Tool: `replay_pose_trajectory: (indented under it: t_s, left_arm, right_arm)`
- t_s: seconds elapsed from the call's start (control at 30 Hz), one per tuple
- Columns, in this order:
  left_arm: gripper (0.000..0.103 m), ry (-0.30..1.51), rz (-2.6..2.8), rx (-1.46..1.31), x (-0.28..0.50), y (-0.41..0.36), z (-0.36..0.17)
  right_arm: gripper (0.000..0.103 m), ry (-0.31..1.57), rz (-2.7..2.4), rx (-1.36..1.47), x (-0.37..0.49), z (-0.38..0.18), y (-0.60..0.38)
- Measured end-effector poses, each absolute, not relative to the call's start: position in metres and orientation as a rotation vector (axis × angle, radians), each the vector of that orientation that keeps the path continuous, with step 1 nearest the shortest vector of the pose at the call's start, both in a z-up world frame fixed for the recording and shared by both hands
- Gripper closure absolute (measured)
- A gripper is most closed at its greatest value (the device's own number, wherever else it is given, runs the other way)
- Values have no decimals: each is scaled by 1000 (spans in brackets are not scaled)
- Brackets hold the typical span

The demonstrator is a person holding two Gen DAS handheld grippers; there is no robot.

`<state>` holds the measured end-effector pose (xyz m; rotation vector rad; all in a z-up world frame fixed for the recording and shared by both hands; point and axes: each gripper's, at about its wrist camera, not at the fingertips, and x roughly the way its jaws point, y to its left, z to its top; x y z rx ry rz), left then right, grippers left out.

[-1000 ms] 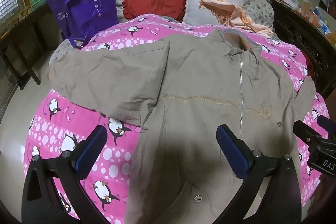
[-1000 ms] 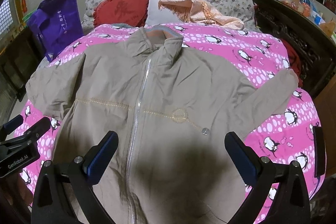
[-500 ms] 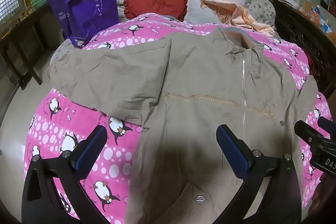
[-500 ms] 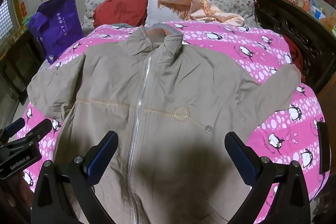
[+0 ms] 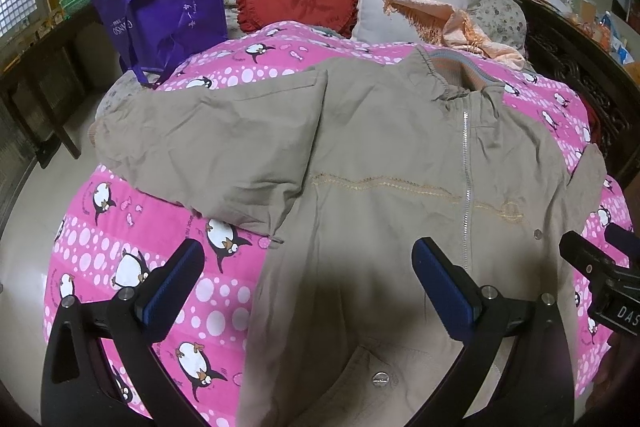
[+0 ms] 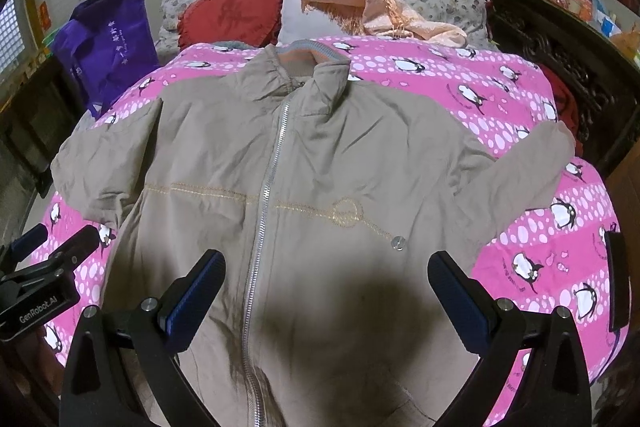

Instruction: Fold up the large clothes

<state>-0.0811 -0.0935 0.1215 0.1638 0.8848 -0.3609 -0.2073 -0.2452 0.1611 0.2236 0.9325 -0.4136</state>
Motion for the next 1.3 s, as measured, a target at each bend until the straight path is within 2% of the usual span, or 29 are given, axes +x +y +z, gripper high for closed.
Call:
replay_pose_trajectory:
  t_s: [1.3]
  left_arm:
    - [0,903,-357,158,-81,-95,116]
  right_arm:
    - [1,950,-410,314,-206,151,-251]
